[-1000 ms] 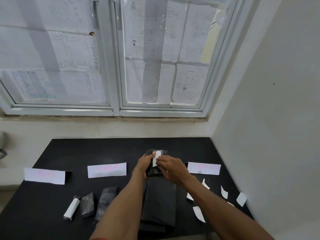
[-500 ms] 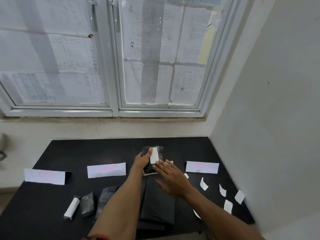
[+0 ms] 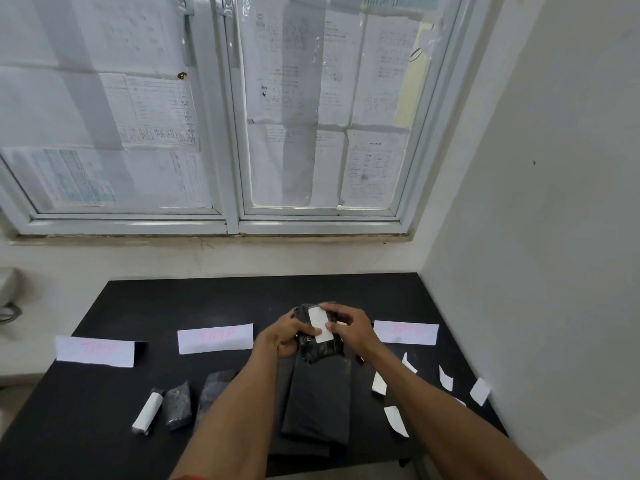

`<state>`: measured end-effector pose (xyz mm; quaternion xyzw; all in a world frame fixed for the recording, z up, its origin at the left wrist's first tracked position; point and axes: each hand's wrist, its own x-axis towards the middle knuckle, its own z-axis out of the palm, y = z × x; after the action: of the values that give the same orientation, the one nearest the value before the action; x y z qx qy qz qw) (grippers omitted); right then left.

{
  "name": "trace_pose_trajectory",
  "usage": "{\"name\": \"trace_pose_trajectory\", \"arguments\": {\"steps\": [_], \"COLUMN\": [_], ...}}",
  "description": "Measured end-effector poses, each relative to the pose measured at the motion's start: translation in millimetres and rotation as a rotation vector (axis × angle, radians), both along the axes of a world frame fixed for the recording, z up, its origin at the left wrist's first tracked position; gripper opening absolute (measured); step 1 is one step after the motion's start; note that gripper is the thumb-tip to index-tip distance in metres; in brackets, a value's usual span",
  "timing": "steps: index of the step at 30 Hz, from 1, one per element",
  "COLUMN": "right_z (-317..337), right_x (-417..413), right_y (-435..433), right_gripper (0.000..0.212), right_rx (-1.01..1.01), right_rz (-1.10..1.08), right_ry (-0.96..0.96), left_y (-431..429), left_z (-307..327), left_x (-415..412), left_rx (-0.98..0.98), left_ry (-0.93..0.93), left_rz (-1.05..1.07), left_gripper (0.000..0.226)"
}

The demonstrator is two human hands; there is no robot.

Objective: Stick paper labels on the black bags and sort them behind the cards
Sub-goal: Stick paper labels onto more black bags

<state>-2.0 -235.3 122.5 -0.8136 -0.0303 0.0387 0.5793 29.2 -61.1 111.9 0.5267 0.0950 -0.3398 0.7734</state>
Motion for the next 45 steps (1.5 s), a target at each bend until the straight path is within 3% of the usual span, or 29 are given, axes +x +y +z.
{"name": "trace_pose_trajectory", "arguments": {"steps": [6, 10, 15, 18, 22, 29, 35, 41, 45], "right_z": [5, 7, 7, 1, -6, -11, -5, -6, -7], "right_x": [0, -1, -4, -4, -2, 1, -1, 2, 4], "right_y": [-4, -5, -2, 2, 2, 1, 1, 4, 13], "right_gripper": [0.053, 0.059, 0.065, 0.057, 0.051, 0.056, 0.058, 0.06, 0.06], "right_rx": [0.092, 0.135, 0.165, 0.271, 0.316, 0.41, 0.325, 0.247, 0.061], "right_rz": [0.12, 0.172, 0.205, 0.182, 0.09, 0.051, 0.113, 0.139, 0.185], "right_ry": [0.164, 0.24, 0.294, 0.326, 0.289, 0.323, 0.338, 0.331, 0.28], "left_y": [3, 4, 3, 2, 7, 10, 0, 1, 9], "left_z": [-3, 0, -3, -10, -7, -3, -3, -12, -23], "left_x": [-1, 0, 2, 3, -1, 0, 0, 1, -1], "left_rx": [-0.027, -0.038, 0.027, 0.059, 0.012, -0.027, 0.012, 0.161, 0.221], "left_ry": [-0.008, 0.007, 0.052, 0.027, -0.034, -0.021, 0.01, 0.002, 0.074], "left_rz": [0.117, 0.106, 0.132, 0.14, 0.024, -0.041, 0.087, 0.206, 0.251], "left_gripper": [0.086, 0.072, 0.038, 0.046, 0.077, 0.079, 0.036, 0.037, 0.042]}}
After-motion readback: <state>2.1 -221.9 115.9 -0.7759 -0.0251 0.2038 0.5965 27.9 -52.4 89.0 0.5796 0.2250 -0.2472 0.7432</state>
